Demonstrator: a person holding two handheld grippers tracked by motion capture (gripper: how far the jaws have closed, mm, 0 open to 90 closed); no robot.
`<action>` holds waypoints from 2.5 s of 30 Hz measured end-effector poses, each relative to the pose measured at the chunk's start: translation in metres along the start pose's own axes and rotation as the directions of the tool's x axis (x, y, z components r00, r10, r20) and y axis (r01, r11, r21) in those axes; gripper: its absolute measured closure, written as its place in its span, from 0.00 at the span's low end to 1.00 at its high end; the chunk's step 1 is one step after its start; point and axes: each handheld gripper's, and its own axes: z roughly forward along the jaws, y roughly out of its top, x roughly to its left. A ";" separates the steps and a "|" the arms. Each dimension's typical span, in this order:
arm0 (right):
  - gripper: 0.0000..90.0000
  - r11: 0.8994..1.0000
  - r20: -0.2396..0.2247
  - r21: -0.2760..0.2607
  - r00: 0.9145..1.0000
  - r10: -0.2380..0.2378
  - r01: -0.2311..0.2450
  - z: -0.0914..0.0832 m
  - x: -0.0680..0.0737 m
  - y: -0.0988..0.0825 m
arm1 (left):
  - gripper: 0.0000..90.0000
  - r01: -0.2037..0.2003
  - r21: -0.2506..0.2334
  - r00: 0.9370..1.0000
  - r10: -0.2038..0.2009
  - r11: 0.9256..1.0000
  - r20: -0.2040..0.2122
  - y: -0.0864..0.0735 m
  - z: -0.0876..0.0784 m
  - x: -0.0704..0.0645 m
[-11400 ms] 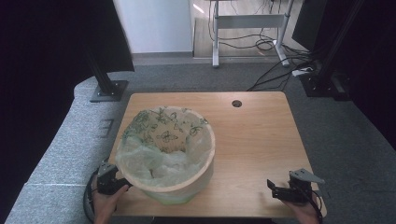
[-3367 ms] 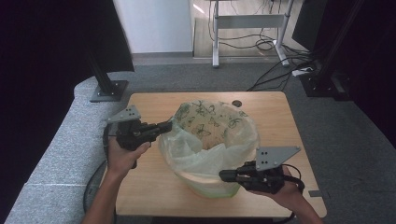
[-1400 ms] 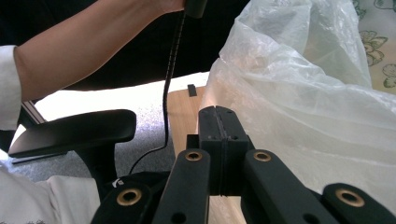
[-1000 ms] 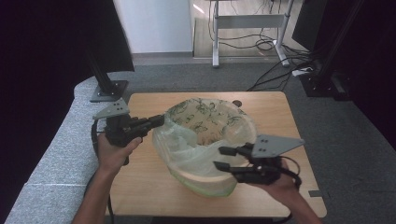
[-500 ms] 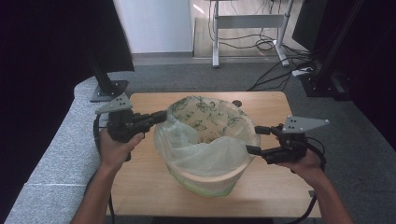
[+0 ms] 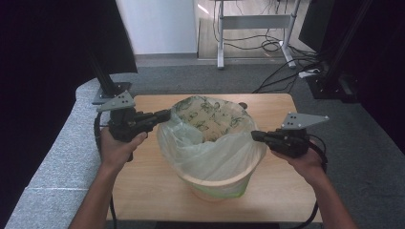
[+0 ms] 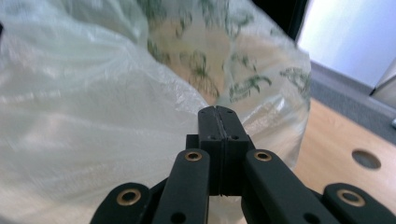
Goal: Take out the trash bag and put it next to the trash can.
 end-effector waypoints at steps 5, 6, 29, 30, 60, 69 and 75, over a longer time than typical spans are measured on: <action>0.99 0.997 -0.016 -0.072 1.000 0.008 -0.010 -0.002 0.003 0.018 | 1.00 -0.005 -0.002 1.000 0.005 1.000 0.000 0.004 -0.001 -0.001; 0.99 0.997 -0.016 -0.076 1.000 0.008 -0.009 -0.001 0.004 0.021 | 1.00 -0.007 -0.002 1.000 0.007 1.000 -0.001 0.004 -0.001 -0.001; 0.40 0.994 -0.046 -0.078 0.996 0.073 -0.076 -0.022 0.000 -0.025 | 1.00 0.012 0.000 1.000 -0.012 1.000 0.002 -0.005 0.002 0.001; 0.47 0.996 -0.025 -0.059 0.998 0.063 -0.065 -0.020 0.001 -0.026 | 1.00 0.012 0.002 1.000 -0.012 1.000 0.000 -0.005 0.002 0.001; 0.99 0.999 -0.012 -0.041 0.999 0.031 -0.031 0.044 0.009 0.045 | 1.00 0.020 0.022 1.000 -0.020 1.000 0.017 -0.012 0.013 0.002; 0.64 0.995 -0.029 -0.093 0.999 0.025 -0.027 0.017 0.006 0.033 | 1.00 0.034 0.012 0.999 -0.034 0.999 0.007 -0.017 0.007 0.008; 0.38 0.994 -0.032 -0.098 0.999 0.044 -0.047 -0.013 0.004 0.013 | 1.00 0.038 0.009 0.999 -0.038 0.999 0.001 -0.020 0.003 0.010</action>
